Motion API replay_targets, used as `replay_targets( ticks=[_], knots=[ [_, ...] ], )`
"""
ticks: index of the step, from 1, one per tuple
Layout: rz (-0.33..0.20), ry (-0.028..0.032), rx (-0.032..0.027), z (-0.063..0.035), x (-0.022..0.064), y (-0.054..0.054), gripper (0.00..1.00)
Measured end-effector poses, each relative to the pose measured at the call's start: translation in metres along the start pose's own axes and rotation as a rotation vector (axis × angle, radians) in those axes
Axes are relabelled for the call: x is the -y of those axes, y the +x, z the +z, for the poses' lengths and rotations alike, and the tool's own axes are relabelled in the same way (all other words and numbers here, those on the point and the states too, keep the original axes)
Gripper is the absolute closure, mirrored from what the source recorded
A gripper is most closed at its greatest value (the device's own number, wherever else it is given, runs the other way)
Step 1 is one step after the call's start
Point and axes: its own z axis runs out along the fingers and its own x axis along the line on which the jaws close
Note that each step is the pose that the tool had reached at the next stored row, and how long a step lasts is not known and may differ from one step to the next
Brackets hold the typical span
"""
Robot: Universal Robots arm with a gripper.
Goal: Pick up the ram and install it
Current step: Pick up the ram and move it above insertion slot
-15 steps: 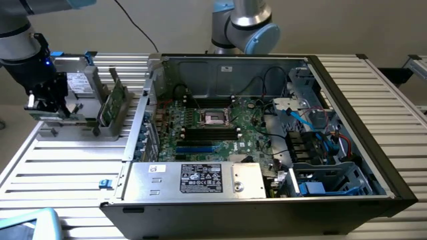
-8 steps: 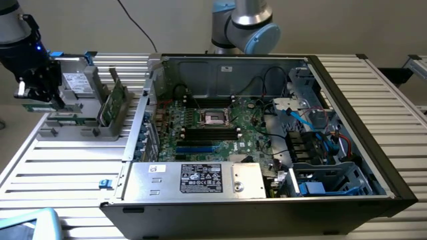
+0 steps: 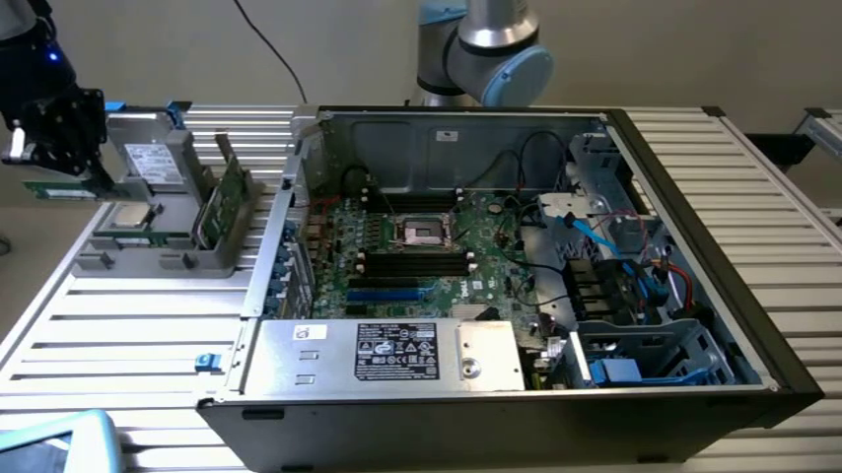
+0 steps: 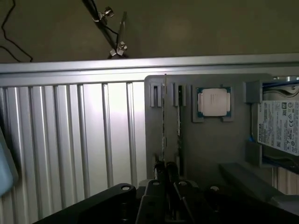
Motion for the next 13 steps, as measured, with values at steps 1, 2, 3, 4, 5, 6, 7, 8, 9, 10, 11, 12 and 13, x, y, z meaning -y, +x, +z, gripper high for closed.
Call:
replay_targets(
  ticks=[1,2,3,4,5,6,7,8,9,10,11,12,13],
  knots=[
    [0.0,-0.0001,-0.0001,-0.0046,0.0001,0.0,0.87],
    [0.0,0.0,0.0,-0.0091,0.0004,0.0,0.87],
    [0.0,0.0001,0.0001,-0.0137,0.0011,0.0,0.87],
    [0.0,-0.0003,-0.0002,-0.018,0.0028,0.0,0.87],
    [0.0,-0.0007,-0.0001,-0.0228,0.0052,0.0,0.87],
    [0.0,-0.0011,-0.0001,-0.0273,0.0079,0.0,0.87],
    [0.0,-0.0016,-0.0002,-0.0321,0.0111,0.0,0.87],
    [0.0,-0.0021,-0.0002,-0.0367,0.0142,0.0,0.87],
    [0.0,-0.0024,-0.0002,-0.0413,0.0175,0.0,0.87],
    [0.0,-0.0028,-0.0001,-0.046,0.021,0.0,0.87],
    [0.0,-0.0031,0.0,-0.0507,0.0249,0.0,0.87],
    [0.0,-0.0034,0.0002,-0.055,0.0287,0.0,0.87],
    [0.0,-0.0041,0.0002,-0.0598,0.033,0.0,0.87]
  ],
)
